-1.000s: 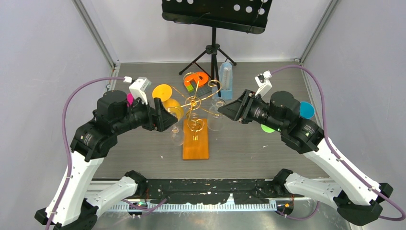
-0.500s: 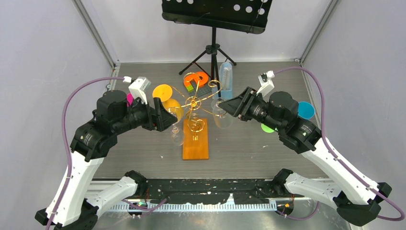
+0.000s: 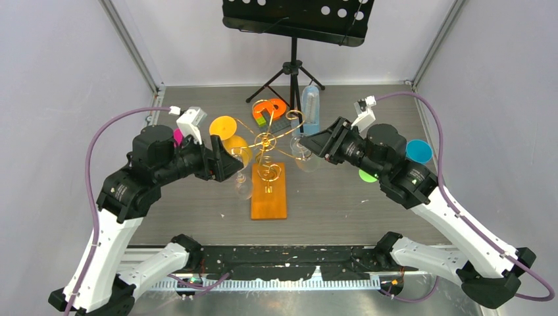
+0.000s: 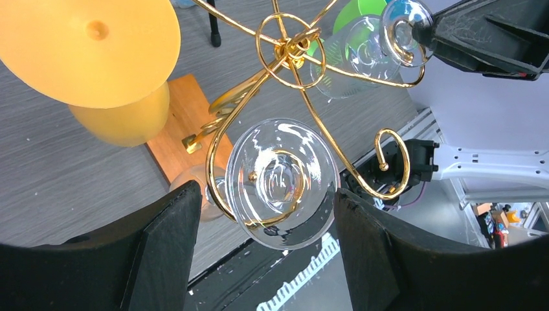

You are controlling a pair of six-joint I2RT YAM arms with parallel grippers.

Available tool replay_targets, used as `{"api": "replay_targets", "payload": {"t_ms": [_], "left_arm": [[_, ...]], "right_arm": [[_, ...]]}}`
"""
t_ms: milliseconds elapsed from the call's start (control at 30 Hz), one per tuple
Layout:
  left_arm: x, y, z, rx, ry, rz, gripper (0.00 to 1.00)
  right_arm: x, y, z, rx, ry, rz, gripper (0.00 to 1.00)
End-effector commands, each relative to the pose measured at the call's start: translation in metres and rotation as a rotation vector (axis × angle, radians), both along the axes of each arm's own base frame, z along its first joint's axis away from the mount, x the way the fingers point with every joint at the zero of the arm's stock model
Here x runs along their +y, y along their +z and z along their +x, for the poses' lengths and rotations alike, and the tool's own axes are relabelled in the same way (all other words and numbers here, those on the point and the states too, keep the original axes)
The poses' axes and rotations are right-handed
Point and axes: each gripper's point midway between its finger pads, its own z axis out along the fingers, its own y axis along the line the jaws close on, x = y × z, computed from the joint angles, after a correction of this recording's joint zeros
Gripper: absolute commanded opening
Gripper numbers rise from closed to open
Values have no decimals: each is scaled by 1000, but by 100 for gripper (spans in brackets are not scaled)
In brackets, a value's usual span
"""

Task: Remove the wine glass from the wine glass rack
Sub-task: Pick up the wine glass from the wine rack.

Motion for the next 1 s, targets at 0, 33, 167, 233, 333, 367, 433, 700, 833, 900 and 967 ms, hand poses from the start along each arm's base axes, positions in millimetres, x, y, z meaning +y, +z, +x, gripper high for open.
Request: {"api": "replay_targets", "payload": {"t_ms": [0,33,167,233,333,367,433,700,833,900,967], "left_arm": [[-2,9,0,-56,-23,-26,73],[-2,10,0,-59,-24,-29,73],[-3,8,-1,-59,-29,-33,73],[-3,9,-1,-61,-35,-36,73],[-3,10,-1,-65,-39,-34,73],[-3,10,-1,-66,-41,-34,73],[-3,11,-1,-68,-43,-34,73],[-1,11,-1,-74,-47,-33,73],[0,11,-2,-74,-46,-32,73],[0,10,-1,-72,-45,-31,73],[0,10,-2,-71,-44,-32,73]], "right_arm": [[2,7,3,5,-10,5,40],[2,9,3,3,-8,5,38],[2,6,3,14,-8,-10,28],[1,5,3,18,-10,-14,22],[1,3,3,29,-11,-13,13],[1,3,3,31,-13,-10,10],[1,3,2,36,-15,-1,6],[-5,15,3,29,-53,45,6],[-13,23,2,16,-79,69,6],[-16,26,0,13,-87,80,6],[-21,29,-4,6,-97,96,6]]}}
